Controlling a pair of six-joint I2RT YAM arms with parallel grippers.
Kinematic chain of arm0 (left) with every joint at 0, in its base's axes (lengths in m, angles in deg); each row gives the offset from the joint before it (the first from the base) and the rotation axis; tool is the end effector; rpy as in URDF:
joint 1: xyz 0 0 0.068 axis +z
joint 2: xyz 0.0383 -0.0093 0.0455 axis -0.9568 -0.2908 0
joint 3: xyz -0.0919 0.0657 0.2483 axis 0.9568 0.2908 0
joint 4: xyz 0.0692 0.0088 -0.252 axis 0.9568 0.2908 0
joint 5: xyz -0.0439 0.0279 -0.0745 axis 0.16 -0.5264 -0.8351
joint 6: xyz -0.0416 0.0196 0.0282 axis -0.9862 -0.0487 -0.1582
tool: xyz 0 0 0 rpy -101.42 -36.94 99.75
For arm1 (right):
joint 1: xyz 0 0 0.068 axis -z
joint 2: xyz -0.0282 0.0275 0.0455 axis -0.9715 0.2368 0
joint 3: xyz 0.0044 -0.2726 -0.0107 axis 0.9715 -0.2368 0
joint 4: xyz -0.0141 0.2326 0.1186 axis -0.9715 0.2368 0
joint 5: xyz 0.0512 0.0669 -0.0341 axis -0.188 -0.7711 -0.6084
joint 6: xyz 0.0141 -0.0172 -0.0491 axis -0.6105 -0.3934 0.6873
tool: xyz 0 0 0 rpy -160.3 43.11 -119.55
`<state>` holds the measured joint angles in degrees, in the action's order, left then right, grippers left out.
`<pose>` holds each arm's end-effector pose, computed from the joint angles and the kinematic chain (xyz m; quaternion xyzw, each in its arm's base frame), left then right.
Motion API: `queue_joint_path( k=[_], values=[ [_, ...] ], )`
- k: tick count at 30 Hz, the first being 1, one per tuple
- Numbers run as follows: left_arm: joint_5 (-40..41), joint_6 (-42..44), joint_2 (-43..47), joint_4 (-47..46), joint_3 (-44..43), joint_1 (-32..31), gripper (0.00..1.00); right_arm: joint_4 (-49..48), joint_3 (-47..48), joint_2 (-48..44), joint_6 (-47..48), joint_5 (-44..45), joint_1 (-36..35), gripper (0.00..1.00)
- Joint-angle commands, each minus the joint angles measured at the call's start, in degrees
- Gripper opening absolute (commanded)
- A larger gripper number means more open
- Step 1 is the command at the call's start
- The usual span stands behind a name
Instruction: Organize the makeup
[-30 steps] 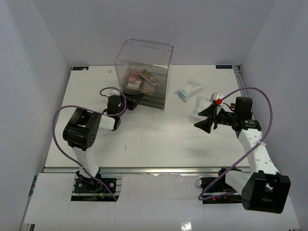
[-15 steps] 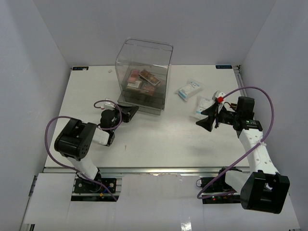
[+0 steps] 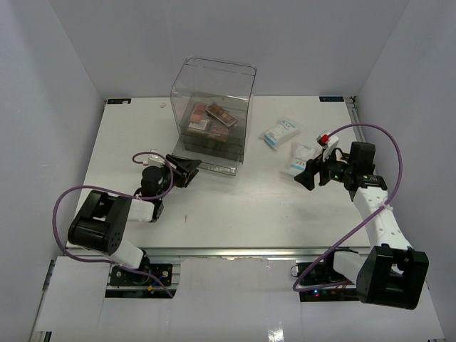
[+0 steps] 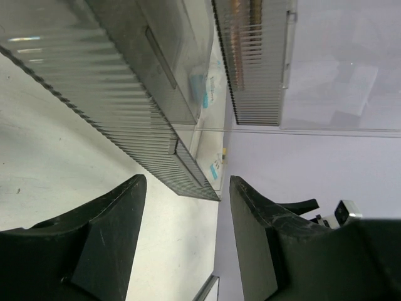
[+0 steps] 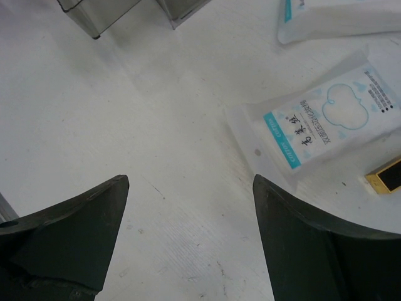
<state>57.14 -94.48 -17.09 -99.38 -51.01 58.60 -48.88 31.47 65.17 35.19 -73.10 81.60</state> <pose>0.2521 -0.0754 0.1496 -0.3112 0.7168 -0.5081 0.3621 0.2313 0.0030 0.2629 -0.2814 0.8014 0.2231 0.4783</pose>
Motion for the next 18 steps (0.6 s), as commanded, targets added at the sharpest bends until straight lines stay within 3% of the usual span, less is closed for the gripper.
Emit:
queue_joint_path(
  k=[1, 10, 15, 18],
  values=[
    [-3.7, 2.7, 5.9, 1.9, 1.4, 1.6, 0.66, -2.1, 3.3, 1.0, -4.8, 6.8, 0.5, 0.87],
    [-7.4, 13.1, 25.8, 20.3, 3.3, 7.5, 0.71, -2.4, 6.8, 4.7, -10.7, 16.6, 1.8, 0.89],
    [-7.9, 23.9, 36.9, 35.5, -1.9, 11.9, 0.86, -2.7, 7.7, 6.4, -12.4, 17.1, 2.4, 0.89],
    [-8.2, 30.2, 39.5, 43.2, -6.3, 12.4, 0.9, -2.7, 7.9, 7.3, -13.3, 16.4, 2.5, 0.89]
  ],
)
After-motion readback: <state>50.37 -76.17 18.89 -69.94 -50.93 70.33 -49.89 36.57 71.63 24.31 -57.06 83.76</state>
